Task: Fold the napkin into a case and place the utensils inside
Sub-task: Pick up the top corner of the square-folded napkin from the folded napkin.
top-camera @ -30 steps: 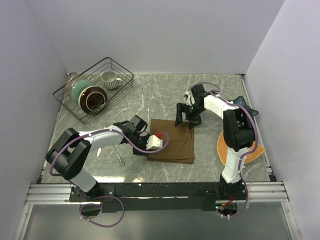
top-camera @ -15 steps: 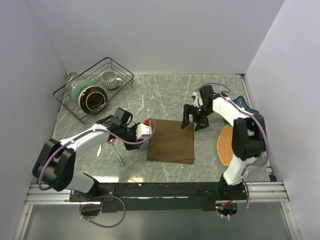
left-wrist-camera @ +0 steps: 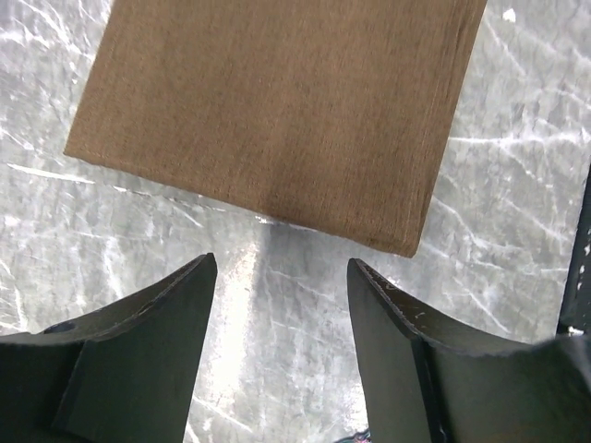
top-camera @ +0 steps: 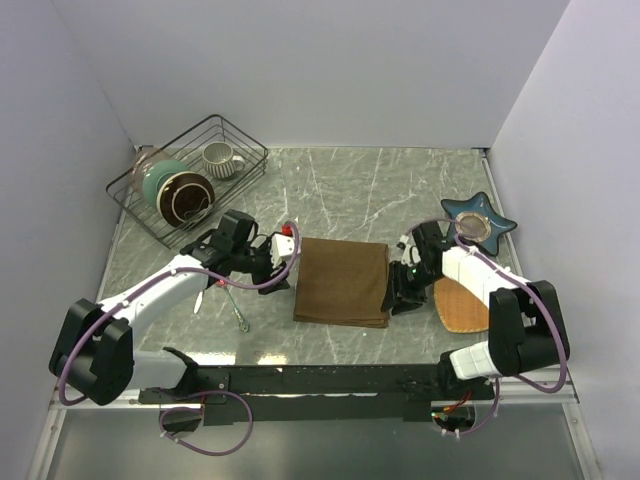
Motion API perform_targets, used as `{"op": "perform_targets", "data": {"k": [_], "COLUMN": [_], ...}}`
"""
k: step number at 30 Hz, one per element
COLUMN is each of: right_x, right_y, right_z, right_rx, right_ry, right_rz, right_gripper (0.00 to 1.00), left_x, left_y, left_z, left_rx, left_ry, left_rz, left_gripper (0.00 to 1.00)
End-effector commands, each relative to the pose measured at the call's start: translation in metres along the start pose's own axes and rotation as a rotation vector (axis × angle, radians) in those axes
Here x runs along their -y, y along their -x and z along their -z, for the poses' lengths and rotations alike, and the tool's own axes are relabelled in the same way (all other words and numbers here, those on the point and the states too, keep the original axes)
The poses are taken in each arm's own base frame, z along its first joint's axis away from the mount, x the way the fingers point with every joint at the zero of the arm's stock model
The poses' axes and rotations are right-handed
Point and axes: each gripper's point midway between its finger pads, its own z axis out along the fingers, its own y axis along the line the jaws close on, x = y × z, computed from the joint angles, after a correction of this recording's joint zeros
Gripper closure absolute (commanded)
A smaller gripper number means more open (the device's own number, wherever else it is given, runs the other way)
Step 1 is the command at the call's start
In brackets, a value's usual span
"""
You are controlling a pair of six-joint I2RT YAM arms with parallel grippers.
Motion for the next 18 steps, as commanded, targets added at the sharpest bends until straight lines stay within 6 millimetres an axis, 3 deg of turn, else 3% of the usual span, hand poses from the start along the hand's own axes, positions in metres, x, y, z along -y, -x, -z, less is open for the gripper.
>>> {"op": "perform_targets", "data": {"k": [1,9,14,18], "right_x": [-0.005,0.002,0.005,0.006], "right_y": [0.02,0.024,0.021,0.015], "right_z": [-0.006,-0.018,-0.017,-0.012], "right_rx": [0.073,-0.016,-0.033,-0.029], "right_ry": [0.027,0.009,-0.002,-0.003], "right_rz": [-0.004,-0.036,-0.048,-0.048], "right_gripper": [0.56,0.55,0.51,0.55], "left_x": [0.003,0.003,0.003,0.003], "left_y": [0.021,0.02,0.019,0.018], "left_z": [0.003,0.005,0.005,0.005], "left_rx": [0.078,0.075,0.075,0.075], "left_ry": [-0.009,-0.001,0.003,0.003], "left_rz": [-0.002,-0.015,-0.017,-0.015], "left_gripper": [0.35,0.34,0.34,0.34]}}
